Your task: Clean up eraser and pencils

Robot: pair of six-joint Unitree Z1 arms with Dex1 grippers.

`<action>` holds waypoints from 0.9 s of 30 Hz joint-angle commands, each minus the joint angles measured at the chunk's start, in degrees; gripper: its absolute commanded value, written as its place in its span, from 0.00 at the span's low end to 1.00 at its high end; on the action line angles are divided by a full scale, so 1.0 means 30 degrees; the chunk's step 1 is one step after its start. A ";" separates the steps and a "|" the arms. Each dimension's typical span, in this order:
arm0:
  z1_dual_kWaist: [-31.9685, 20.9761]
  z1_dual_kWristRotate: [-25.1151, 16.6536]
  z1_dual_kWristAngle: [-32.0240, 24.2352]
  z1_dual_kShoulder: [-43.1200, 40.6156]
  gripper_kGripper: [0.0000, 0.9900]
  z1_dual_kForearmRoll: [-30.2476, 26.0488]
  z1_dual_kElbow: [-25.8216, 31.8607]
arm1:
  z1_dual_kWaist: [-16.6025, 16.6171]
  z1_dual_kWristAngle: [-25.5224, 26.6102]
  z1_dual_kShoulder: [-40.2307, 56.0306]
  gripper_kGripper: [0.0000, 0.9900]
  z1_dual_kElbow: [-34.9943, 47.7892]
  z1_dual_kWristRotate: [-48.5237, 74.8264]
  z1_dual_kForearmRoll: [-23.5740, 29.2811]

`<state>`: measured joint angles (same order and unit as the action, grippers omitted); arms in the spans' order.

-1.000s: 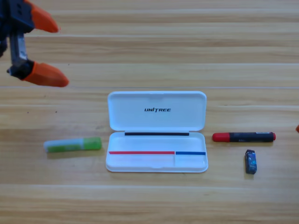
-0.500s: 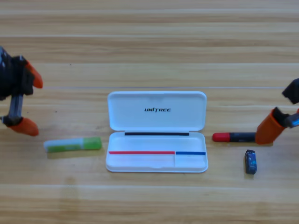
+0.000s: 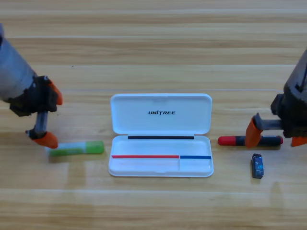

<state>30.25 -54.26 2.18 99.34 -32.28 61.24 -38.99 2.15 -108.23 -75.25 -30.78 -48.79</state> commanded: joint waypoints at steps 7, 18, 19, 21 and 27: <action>-0.0240 0.1093 -0.0611 0.2979 1.00 0.0038 0.1031 | 0.0486 0.0015 -0.3444 0.92 0.0650 -0.1605 0.2111; -0.0211 0.1737 -0.1109 0.3946 0.97 0.0126 0.1177 | 0.0486 0.0483 -0.4323 0.59 0.0885 -0.1956 0.2258; -0.0211 0.1767 -0.1109 0.3975 0.97 0.0155 0.1177 | 0.0486 0.0571 -0.4410 0.52 0.0914 -0.1927 0.2258; -0.0211 0.1796 -0.1109 0.4122 0.97 0.0155 0.1148 | 0.0486 0.0718 -0.4586 0.38 0.0943 -0.1927 0.2346; -0.0211 0.1855 -0.1109 0.4444 0.94 0.0331 0.1089 | 0.0486 0.1479 -0.4381 0.00 0.1178 -0.1781 0.2404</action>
<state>30.20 -49.49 -0.73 109.45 -32.21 64.42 -38.70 3.66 -117.27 -74.10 -36.18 -43.37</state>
